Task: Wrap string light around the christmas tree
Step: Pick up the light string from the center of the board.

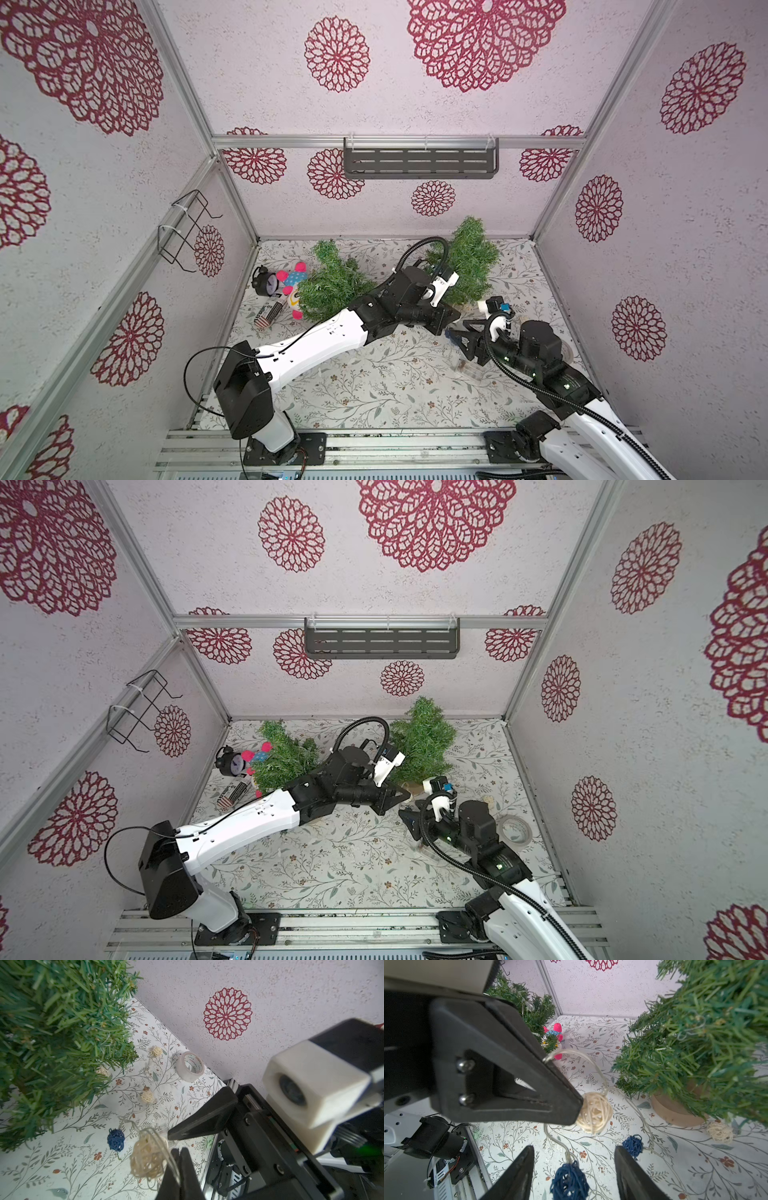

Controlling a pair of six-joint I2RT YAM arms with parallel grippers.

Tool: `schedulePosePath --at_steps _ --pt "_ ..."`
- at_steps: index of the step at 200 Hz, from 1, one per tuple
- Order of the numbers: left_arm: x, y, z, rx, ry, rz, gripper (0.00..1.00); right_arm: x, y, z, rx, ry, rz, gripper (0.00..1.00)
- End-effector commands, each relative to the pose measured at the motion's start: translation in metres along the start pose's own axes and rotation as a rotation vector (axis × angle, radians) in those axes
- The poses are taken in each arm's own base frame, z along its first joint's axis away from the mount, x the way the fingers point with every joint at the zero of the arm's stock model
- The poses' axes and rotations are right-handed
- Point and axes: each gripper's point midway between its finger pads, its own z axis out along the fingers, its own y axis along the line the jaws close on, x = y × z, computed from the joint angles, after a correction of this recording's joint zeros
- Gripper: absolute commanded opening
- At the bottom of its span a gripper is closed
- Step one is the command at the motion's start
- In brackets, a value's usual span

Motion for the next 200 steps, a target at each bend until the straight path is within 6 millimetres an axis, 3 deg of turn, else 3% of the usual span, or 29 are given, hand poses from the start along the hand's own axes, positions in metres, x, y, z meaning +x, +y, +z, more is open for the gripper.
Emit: schedulePosePath --at_steps 1,70,119,179,200 --pt "-0.021 -0.010 -0.015 0.015 -0.053 0.023 0.00 -0.022 0.012 -0.006 -0.029 -0.062 -0.081 0.63" --pt "-0.028 -0.020 -0.022 0.044 -0.066 0.026 0.00 -0.031 0.008 0.006 -0.006 -0.102 -0.069 0.55" --pt "-0.031 -0.025 -0.020 0.058 -0.073 0.031 0.04 -0.037 0.018 0.017 -0.068 -0.106 -0.026 0.30" --pt "-0.040 -0.027 -0.013 0.067 -0.095 0.026 0.04 -0.040 0.016 0.015 -0.057 -0.137 0.007 0.10" --pt "-0.037 -0.028 -0.012 0.072 -0.085 0.027 0.09 -0.042 0.017 0.015 -0.062 -0.154 0.022 0.05"
